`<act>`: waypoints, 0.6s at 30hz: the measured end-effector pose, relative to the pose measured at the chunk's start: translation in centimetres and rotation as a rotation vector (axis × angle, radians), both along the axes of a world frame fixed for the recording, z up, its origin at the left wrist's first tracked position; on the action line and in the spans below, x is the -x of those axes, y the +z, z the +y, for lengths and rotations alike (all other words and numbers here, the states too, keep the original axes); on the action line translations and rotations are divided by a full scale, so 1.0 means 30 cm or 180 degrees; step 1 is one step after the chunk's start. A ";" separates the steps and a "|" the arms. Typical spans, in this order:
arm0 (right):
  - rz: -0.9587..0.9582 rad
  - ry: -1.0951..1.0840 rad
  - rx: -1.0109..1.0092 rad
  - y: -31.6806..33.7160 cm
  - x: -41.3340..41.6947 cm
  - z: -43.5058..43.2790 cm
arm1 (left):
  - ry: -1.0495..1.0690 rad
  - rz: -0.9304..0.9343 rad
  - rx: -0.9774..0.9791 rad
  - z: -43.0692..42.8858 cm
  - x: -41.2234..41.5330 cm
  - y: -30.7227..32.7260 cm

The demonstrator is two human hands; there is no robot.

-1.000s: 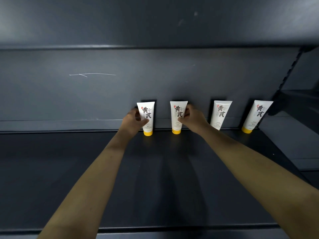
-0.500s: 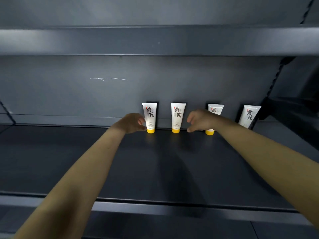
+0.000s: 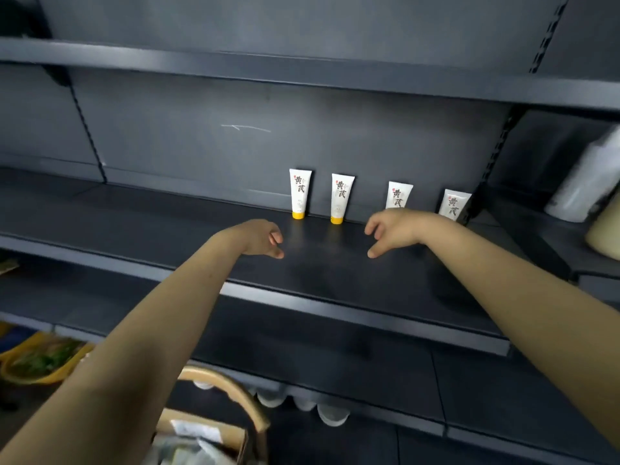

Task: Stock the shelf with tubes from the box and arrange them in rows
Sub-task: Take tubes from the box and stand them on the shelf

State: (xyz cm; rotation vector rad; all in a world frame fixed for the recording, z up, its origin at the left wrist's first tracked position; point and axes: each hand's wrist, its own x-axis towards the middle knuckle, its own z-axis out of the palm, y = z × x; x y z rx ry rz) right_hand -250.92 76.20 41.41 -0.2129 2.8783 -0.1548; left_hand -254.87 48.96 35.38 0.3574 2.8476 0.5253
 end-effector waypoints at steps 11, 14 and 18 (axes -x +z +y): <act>-0.0374 0.0571 -0.0123 -0.113 -0.499 -0.147 | -0.0085 -0.0316 0.0423 -0.070 -0.666 -0.049; -0.0339 0.0782 -0.0237 -0.114 -0.562 -0.251 | 0.0006 -0.0328 0.0445 -0.162 -0.768 -0.034; -0.0473 0.0920 -0.0255 -0.124 -0.621 -0.386 | 0.0212 -0.0316 0.0470 -0.309 -0.844 -0.024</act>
